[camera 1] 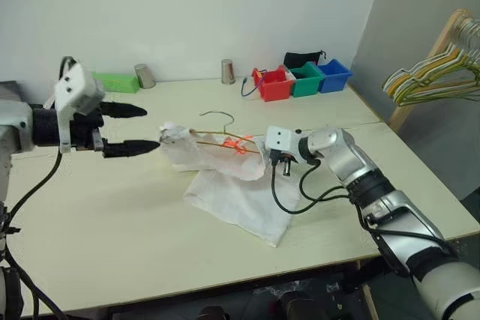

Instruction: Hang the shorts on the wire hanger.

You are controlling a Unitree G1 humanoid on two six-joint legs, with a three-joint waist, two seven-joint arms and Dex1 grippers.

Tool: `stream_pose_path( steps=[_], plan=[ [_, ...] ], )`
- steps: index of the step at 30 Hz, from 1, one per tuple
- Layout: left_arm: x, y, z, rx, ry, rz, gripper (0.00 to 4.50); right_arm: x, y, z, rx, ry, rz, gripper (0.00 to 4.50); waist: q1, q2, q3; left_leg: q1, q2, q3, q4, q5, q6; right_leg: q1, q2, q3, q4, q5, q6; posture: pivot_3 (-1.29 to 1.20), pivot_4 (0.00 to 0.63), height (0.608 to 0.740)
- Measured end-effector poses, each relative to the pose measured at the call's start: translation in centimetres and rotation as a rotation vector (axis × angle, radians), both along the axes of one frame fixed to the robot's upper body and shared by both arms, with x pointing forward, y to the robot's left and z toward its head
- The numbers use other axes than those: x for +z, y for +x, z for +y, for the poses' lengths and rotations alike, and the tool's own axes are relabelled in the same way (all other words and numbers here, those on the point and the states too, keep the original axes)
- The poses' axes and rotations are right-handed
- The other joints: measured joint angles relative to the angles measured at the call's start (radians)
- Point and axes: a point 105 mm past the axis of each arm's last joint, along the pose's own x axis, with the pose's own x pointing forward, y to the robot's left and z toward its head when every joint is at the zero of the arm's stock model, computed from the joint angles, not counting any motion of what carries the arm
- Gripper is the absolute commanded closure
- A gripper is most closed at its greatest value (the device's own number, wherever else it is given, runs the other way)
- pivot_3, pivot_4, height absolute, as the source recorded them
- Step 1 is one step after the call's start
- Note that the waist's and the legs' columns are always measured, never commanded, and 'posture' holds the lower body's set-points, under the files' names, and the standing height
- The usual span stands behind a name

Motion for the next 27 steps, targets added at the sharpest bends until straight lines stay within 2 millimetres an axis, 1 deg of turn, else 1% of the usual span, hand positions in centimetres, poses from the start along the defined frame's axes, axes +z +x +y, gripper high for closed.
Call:
stream_pose_path(
  steps=[2,3,4,6,8,9,10,11,13,14,15,17,18,19,21,22,24,25,27],
  plan=[
    [-0.3,0.2,-1.1,-0.015,-0.052,0.003,0.03,0.3,-0.7,-0.4,-0.048,0.052,0.018,4.50,0.002,0.000,0.000,0.000,0.000,-0.001,0.001,0.000,0.000,0.000,0.000,0.000,0.000,0.000,0.000,-0.04,0.015,0.740],
    [-0.6,0.5,-2.4,-0.043,-0.108,0.002,0.03,0.5,-1.7,-1.1,-0.112,0.102,0.041,4.50,0.007,0.000,0.000,-0.001,0.000,-0.001,0.001,0.000,0.000,0.000,0.000,-0.001,0.000,0.000,0.000,-0.09,0.020,0.740],
    [-0.9,0.6,-3.2,-0.063,-0.137,0.012,0.03,0.5,-2.3,-1.2,-0.139,0.130,0.058,4.50,0.008,0.000,-0.001,-0.001,0.000,-0.001,0.002,0.000,0.000,0.000,0.000,-0.001,0.000,0.000,0.000,-0.13,0.017,0.740],
    [-2.4,1.3,-5.8,-0.132,-0.200,0.045,0.03,0.2,-4.5,-2.5,-0.259,0.183,0.092,4.50,0.010,0.002,-0.003,-0.002,-0.001,-0.002,0.004,0.000,0.000,0.000,-0.001,-0.001,0.000,0.000,0.000,-0.20,0.015,0.740],
    [-3.9,1.6,-8.4,-0.205,-0.240,0.091,0.03,-0.2,-6.8,-3.9,-0.357,0.199,0.114,4.50,0.004,0.003,-0.004,-0.004,-0.001,-0.001,0.007,0.000,0.000,0.001,-0.001,-0.001,0.000,0.000,0.001,-0.29,0.011,0.740],
    [-4.8,1.7,-9.8,-0.244,-0.260,0.117,0.03,-0.4,-7.8,-4.7,-0.416,0.205,0.131,4.50,-0.009,0.003,-0.004,-0.005,-0.001,0.000,0.010,0.000,0.000,0.001,0.000,0.000,0.000,0.000,0.001,-0.31,0.012,0.740],
    [-5.1,1.7,-10.8,-0.269,-0.276,0.126,0.03,-0.3,-8.4,-5.2,-0.453,0.213,0.132,4.50,-0.020,0.003,-0.004,-0.005,-0.001,0.001,0.010,0.000,0.000,0.001,0.000,0.001,-0.001,0.000,0.003,-0.31,0.012,0.740],
    [-5.4,1.6,-11.8,-0.291,-0.289,0.139,0.03,0.0,-8.9,-5.8,-0.494,0.221,0.131,4.50,-0.038,0.003,-0.004,-0.004,-0.001,0.002,0.011,0.000,0.000,0.001,0.000,0.003,-0.001,-0.002,0.007,-0.36,0.015,0.740],
    [-5.3,1.3,-13.8,-0.356,-0.310,0.143,0.03,0.7,-9.7,-7.4,-0.592,0.233,0.111,4.50,-0.077,0.003,-0.004,-0.004,0.000,0.002,0.010,0.000,0.000,0.001,0.000,0.003,-0.001,-0.002,0.007,-0.39,0.016,0.740],
    [-5.1,1.1,-14.9,-0.394,-0.322,0.134,0.03,0.9,-10.3,-8.4,-0.657,0.237,0.100,4.50,-0.096,0.005,-0.005,-0.004,0.000,0.002,0.010,0.000,0.000,0.001,0.000,0.003,-0.001,-0.003,0.008,-0.42,0.016,0.740],
    [-5.1,1.0,-15.6,-0.416,-0.332,0.133,0.03,0.9,-10.9,-8.8,-0.696,0.240,0.103,4.50,-0.121,0.008,-0.008,-0.004,0.001,0.001,0.010,0.000,0.000,0.002,0.000,0.003,-0.001,-0.004,0.008,-0.46,0.019,0.740],
    [-5.4,1.0,-17.2,-0.459,-0.350,0.135,0.03,0.4,-12.3,-9.6,-0.773,0.239,0.121,4.50,-0.156,0.013,-0.011,-0.005,0.002,0.001,0.009,-0.001,0.000,0.003,0.000,0.003,-0.001,-0.007,0.009,-0.52,0.021,0.740],
    [-5.5,1.0,-18.5,-0.487,-0.384,0.138,0.03,-0.2,-13.8,-10.2,-0.829,0.235,0.143,4.50,-0.177,0.015,-0.013,-0.005,0.002,0.001,0.009,-0.001,0.000,0.005,0.000,0.003,-0.001,-0.011,0.010,-0.56,0.023,0.740],
    [-5.7,1.0,-19.0,-0.500,-0.394,0.141,0.03,-0.5,-14.5,-10.4,-0.848,0.231,0.159,4.50,-0.193,0.017,-0.013,-0.005,0.002,0.002,0.009,-0.001,0.000,0.005,0.000,0.004,-0.001,-0.012,0.010,-0.56,0.023,0.740],
    [-5.7,1.2,-20.7,-0.533,-0.420,0.146,0.03,-1.4,-15.9,-11.5,-0.945,0.244,0.189,4.50,-0.249,0.017,-0.014,-0.004,0.001,0.003,0.010,-0.002,0.002,0.008,-0.001,0.006,-0.002,-0.014,0.013,-0.61,0.032,0.740],
    [-5.6,1.2,-21.5,-0.554,-0.434,0.143,0.03,-1.7,-16.3,-12.2,-0.997,0.246,0.187,4.50,-0.285,0.018,-0.014,-0.004,0.001,0.004,0.010,-0.004,0.006,0.010,-0.002,0.008,-0.003,-0.015,0.015,-0.61,0.032,0.740],
    [-5.3,1.2,-22.6,-0.580,-0.441,0.121,0.03,-1.8,-16.6,-13.4,-1.079,0.264,0.173,4.50,-0.326,0.019,-0.015,-0.003,0.001,0.004,0.009,-0.006,0.008,0.012,-0.006,0.008,-0.003,-0.018,0.018,-0.65,0.037,0.740],
    [-5.1,1.1,-23.6,-0.607,-0.445,0.101,0.03,-1.5,-16.5,-14.4,-1.136,0.276,0.144,4.50,-0.354,0.019,-0.015,-0.003,0.001,0.004,0.009,-0.006,0.008,0.014,-0.007,0.007,-0.004,-0.019,0.020,-0.66,0.036,0.740],
    [-5.2,0.9,-24.7,-0.632,-0.443,0.079,0.03,-0.9,-16.4,-15.6,-1.215,0.314,0.098,4.50,-0.388,0.019,-0.015,-0.003,0.001,0.004,0.008,-0.006,0.008,0.015,-0.008,0.007,-0.004,-0.023,0.022,-0.68,0.036,0.740]
  ],
)
